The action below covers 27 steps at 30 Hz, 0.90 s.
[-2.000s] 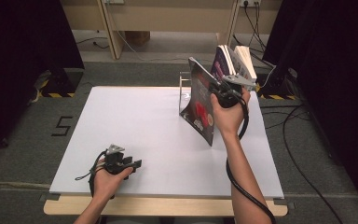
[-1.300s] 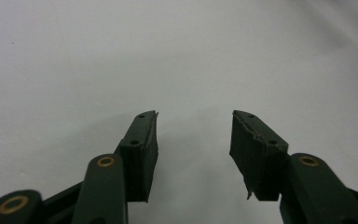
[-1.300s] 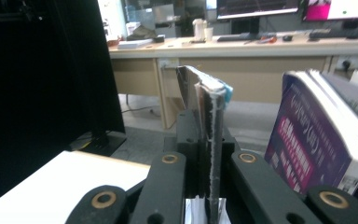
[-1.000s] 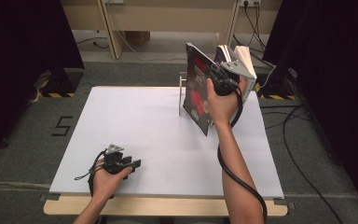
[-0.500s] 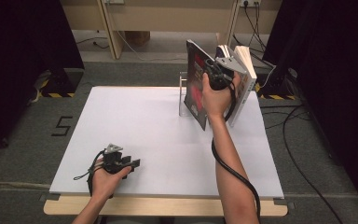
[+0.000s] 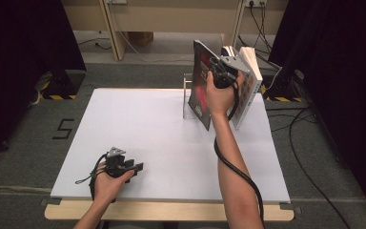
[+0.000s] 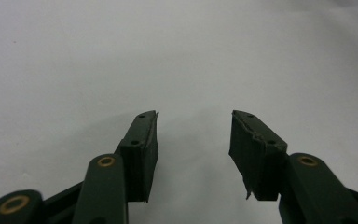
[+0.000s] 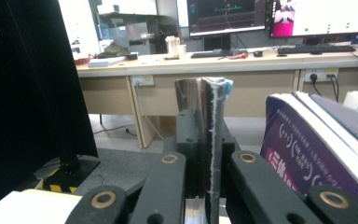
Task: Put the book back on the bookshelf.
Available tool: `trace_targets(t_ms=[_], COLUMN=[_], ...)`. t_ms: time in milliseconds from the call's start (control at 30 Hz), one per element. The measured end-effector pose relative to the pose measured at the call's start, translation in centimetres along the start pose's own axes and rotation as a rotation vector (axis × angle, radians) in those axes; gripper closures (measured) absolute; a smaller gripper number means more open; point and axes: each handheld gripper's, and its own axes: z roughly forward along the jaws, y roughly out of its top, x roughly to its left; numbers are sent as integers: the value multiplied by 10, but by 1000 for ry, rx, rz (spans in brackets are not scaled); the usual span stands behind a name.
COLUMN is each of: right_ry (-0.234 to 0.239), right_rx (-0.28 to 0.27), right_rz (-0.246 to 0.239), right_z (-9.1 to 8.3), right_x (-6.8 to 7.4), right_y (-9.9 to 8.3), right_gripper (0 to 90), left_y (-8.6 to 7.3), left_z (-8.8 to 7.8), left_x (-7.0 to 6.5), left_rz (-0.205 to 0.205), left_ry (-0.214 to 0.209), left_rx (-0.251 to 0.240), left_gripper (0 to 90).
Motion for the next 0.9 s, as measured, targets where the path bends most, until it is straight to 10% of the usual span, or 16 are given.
trace_targets(t_ms=[900], right_ry=[-8], right_rx=[11], right_rz=[-17], right_z=[-17], right_x=[7], right_y=[-16], right_gripper=[865], left_y=[0], left_z=[-1], left_x=[0], left_rz=[-4], left_ry=[1], left_rx=[-3], left_gripper=[510])
